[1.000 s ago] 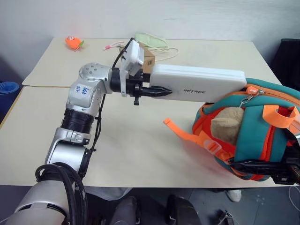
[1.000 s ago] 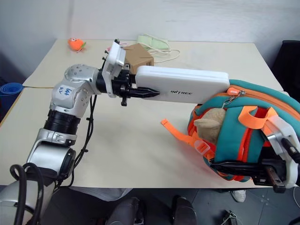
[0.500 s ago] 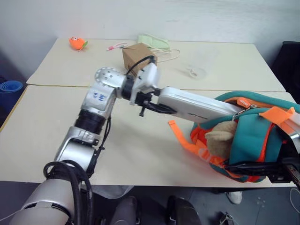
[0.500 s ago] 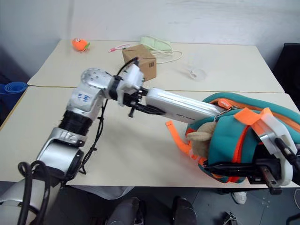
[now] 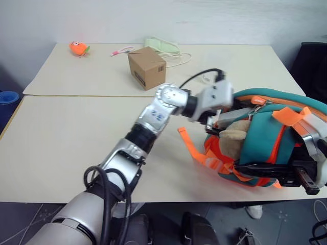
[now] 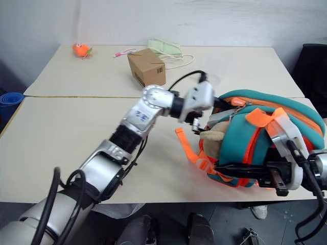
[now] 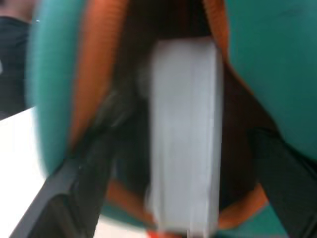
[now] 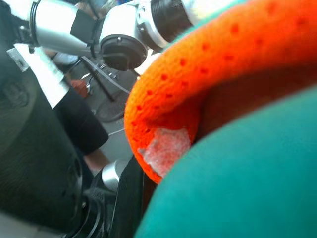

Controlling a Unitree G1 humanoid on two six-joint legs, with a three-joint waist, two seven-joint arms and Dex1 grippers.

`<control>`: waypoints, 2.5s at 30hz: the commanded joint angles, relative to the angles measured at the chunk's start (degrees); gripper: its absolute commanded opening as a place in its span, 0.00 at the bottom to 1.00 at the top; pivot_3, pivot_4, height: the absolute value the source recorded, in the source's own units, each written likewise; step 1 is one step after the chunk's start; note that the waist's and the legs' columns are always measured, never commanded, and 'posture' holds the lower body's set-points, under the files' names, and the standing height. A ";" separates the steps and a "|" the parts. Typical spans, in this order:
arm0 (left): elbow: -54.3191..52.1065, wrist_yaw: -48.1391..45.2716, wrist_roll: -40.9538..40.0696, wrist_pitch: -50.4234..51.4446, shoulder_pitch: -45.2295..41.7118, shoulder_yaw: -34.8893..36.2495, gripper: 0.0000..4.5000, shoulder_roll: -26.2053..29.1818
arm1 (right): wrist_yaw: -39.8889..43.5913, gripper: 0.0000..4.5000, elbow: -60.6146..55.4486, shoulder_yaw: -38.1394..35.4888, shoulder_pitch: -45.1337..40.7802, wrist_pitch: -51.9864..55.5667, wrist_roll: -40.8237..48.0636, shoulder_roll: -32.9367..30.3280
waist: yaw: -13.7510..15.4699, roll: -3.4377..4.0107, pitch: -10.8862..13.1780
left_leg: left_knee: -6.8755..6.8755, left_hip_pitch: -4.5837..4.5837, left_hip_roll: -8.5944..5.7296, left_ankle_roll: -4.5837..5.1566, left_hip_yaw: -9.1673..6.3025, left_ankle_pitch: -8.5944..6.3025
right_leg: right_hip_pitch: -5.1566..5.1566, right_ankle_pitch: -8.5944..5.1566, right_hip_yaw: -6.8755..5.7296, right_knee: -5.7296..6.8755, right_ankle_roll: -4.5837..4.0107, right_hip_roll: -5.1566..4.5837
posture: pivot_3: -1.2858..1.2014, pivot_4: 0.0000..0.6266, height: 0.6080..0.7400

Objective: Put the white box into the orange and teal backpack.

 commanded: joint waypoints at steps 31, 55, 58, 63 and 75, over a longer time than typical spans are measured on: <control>-11.06 2.04 -10.24 16.65 -1.67 4.37 0.28 5.54 | -6.65 0.00 0.91 -14.19 10.26 -0.25 7.91 2.43 | 1.26 0.05 -0.03 | 0.22 -0.15 -0.31 0.34 -0.15 -0.09 | 0.12 0.18 -0.01 -0.15 0.28 -0.22 | 0.52 0.24 1.00; 7.00 19.34 18.99 -21.35 9.63 -10.29 0.26 0.82 | -4.87 0.00 7.22 -9.24 9.66 -5.91 -2.77 6.49 | 1.54 0.07 -0.04 | 0.24 -0.29 -0.43 0.52 -0.03 -0.22 | 0.03 0.28 -0.01 -0.12 0.47 -0.67 | 0.52 0.24 1.00; 6.07 21.93 21.07 -19.74 10.88 -10.35 0.26 0.97 | -7.20 0.00 7.18 -7.28 7.42 -6.98 -3.97 7.85 | 1.48 0.07 -0.04 | 0.25 -0.28 -0.43 0.50 0.00 -0.18 | 0.02 0.28 -0.03 -0.12 0.47 -0.59 | 0.52 0.24 1.00; 1.14 17.91 19.95 -18.38 14.48 -8.79 0.26 5.84 | -9.19 0.00 7.74 -5.82 6.44 -8.87 -7.33 9.14 | 1.41 0.08 -0.05 | 0.24 -0.24 -0.46 0.52 -0.01 -0.17 | 0.01 0.28 -0.02 -0.16 0.47 -0.73 | 0.52 0.24 1.00; -23.60 -0.69 -4.35 16.61 23.54 4.25 0.74 18.98 | 0.37 0.55 15.58 -20.77 16.40 -5.36 -12.73 1.25 | 0.02 0.28 -0.08 | 0.24 -0.22 -0.38 0.47 -0.02 -0.16 | 0.09 0.28 -0.06 -0.03 0.46 -0.57 | 0.52 0.24 1.00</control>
